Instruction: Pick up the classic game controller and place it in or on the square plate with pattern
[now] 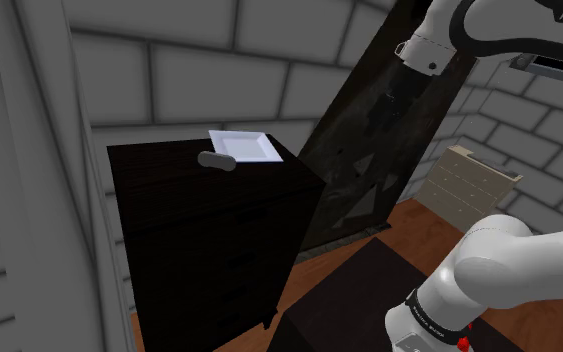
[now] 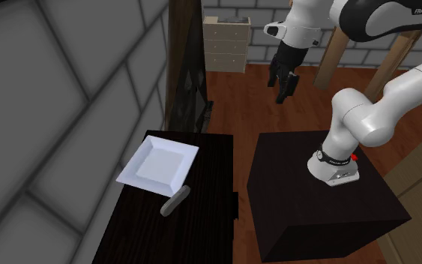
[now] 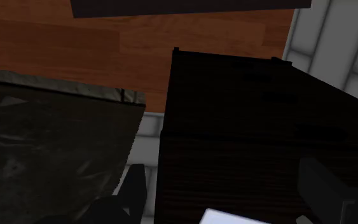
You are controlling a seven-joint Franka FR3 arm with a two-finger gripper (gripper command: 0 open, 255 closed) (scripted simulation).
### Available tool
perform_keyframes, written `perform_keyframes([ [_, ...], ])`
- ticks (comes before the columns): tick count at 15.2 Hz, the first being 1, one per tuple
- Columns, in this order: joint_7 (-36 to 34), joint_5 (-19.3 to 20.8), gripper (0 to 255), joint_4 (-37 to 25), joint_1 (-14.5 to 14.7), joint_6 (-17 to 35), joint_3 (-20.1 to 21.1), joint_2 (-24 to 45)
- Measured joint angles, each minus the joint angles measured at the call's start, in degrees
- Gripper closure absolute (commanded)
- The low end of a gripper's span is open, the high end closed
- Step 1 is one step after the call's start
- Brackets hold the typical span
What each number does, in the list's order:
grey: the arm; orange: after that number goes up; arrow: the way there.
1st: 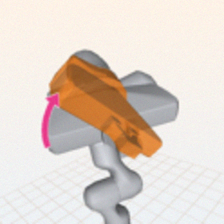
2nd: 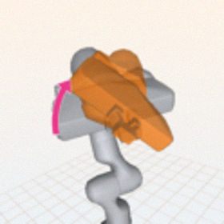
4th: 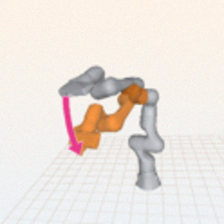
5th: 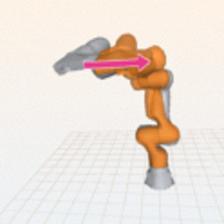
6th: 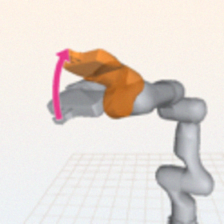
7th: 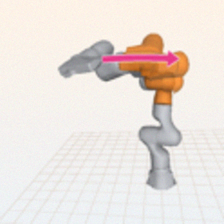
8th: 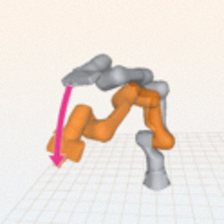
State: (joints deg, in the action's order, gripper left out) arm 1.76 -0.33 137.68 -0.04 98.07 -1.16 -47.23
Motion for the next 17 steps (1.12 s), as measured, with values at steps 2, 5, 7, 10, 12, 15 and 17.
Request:
perform_keyframes([
  [2, 0.4, 0.1, 0, -0.3, 0.3, 0.5, 0.0, 1.0],
  [5, 2.8, 0.3, 0, -3.0, 1.5, 3.1, 0.1, 7.5],
  [7, 4.4, 0.5, 0, -5.7, 2.5, 4.6, 0.4, 12.5],
  [10, 6.8, 0.7, 0, -10.0, 3.9, 6.4, 1.0, 19.9],
  [12, 8.1, 0.9, 0, -13.2, 4.8, 7.0, 1.6, 24.7],
  [15, 10.1, 1.3, 0, -17.5, 6.1, 8.1, 2.6, 31.4],
  [17, 12.0, 1.8, 0, -20.7, 6.6, 8.5, 2.9, 35.9],
])
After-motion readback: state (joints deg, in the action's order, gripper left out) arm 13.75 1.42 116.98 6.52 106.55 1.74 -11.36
